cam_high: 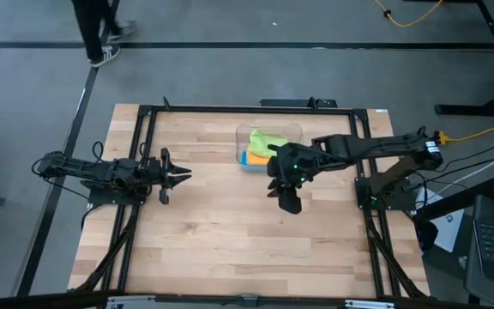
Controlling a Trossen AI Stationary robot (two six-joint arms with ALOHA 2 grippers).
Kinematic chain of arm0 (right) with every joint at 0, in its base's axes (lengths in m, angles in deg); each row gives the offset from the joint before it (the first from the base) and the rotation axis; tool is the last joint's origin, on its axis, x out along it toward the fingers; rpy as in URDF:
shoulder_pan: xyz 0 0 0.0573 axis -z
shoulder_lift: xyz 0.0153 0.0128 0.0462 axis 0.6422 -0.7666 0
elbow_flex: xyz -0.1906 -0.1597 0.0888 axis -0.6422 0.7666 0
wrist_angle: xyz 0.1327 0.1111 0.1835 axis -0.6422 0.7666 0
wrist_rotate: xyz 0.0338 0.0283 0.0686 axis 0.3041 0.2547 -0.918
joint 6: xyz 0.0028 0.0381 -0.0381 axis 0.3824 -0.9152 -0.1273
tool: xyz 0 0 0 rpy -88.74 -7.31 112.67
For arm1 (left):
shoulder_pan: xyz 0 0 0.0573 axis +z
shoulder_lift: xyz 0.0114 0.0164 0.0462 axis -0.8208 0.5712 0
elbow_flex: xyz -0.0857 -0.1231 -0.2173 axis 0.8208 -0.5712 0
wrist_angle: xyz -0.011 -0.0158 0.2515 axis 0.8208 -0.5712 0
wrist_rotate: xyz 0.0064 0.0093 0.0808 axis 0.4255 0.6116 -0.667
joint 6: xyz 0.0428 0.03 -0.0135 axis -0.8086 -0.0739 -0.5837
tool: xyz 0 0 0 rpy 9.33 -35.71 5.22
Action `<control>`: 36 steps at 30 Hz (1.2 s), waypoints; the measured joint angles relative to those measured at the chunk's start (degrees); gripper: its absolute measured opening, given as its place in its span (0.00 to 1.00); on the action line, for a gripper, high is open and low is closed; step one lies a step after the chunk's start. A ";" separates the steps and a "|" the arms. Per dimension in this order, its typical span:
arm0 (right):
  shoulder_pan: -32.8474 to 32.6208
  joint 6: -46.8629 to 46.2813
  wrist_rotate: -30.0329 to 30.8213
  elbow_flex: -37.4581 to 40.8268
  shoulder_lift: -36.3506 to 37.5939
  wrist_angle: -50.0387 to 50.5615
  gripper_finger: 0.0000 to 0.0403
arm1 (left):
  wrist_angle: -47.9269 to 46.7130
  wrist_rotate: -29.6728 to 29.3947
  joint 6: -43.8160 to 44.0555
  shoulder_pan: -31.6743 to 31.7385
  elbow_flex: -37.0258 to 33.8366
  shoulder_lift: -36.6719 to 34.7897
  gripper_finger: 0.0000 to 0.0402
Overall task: Fold microfiber towels
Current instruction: Return to Home Position
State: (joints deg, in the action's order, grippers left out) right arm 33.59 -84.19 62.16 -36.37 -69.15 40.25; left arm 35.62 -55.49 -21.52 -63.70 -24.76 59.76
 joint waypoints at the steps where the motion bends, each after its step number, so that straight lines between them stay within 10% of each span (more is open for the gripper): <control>1: -0.01 -0.61 -0.01 0.00 0.00 -0.03 0.30 | -0.01 -0.01 0.00 0.00 0.00 0.01 0.17; 10: 0.04 8.51 -4.72 0.02 6.80 -2.72 0.30 | 0.01 0.00 0.00 -0.04 0.00 -0.01 0.17; 21: 0.06 19.67 -9.58 3.76 38.36 -10.38 0.30 | 0.01 0.00 0.00 -0.04 0.00 -0.02 0.17; 36: 0.06 13.00 -8.68 38.47 76.00 -30.16 0.30 | 0.01 -0.01 0.00 -0.02 0.00 0.01 0.17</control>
State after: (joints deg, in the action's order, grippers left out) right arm 33.65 -71.20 53.48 2.10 6.84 10.10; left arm 35.62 -55.50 -21.52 -63.73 -24.76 59.76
